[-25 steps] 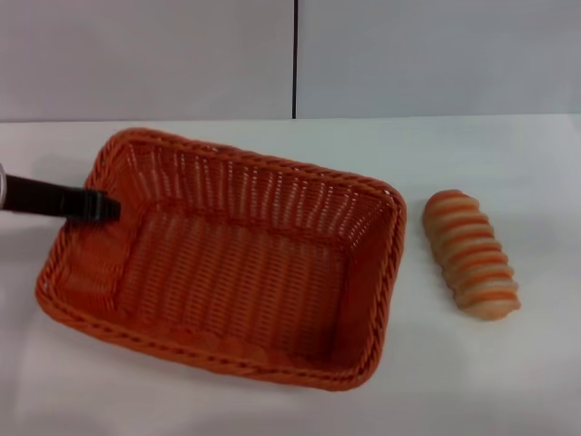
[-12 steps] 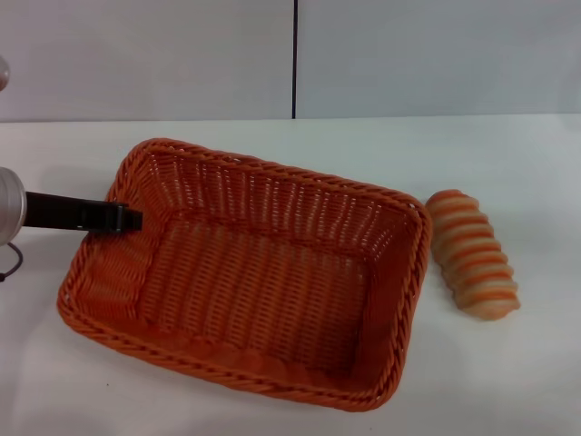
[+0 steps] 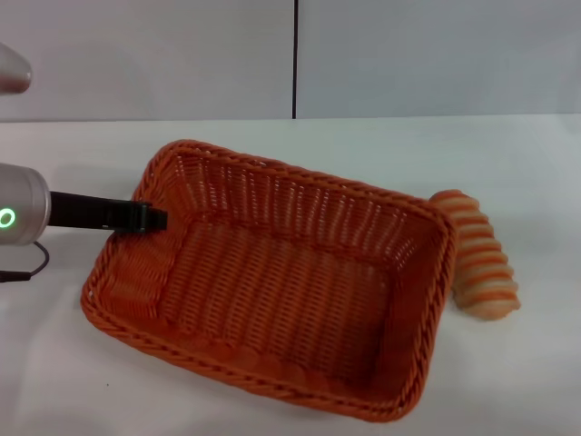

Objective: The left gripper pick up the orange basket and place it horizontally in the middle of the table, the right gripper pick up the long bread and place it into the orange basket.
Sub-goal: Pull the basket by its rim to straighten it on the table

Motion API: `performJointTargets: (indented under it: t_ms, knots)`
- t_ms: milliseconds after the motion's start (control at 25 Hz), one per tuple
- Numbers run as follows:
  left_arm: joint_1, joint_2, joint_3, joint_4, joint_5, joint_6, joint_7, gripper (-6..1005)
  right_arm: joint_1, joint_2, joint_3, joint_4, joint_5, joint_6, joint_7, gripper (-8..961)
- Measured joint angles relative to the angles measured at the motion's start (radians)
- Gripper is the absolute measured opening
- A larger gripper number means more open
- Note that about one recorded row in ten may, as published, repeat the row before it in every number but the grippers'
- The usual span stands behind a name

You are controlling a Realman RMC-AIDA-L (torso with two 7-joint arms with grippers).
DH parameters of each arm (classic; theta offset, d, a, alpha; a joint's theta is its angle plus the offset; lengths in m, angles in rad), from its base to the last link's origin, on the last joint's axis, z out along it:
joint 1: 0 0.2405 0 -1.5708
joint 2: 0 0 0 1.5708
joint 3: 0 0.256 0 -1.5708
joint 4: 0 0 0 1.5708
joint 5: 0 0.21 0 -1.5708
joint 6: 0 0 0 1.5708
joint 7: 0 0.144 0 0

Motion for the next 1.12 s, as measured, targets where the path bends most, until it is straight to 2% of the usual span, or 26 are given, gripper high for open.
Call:
performJointTargets:
  t_ms: [440, 1120]
  knots:
    - [-0.018, 0.001, -0.014, -0.015, -0.038, 0.021, 0.0, 255, -0.004, -0.012, 0.002, 0.011, 0.0, 0.0, 0.0, 637]
    - [-0.016, 0.001, -0.061, -0.035, 0.044, 0.022, -0.001, 268, -0.006, -0.009, 0.006, 0.012, 0.001, -0.001, 0.0, 637]
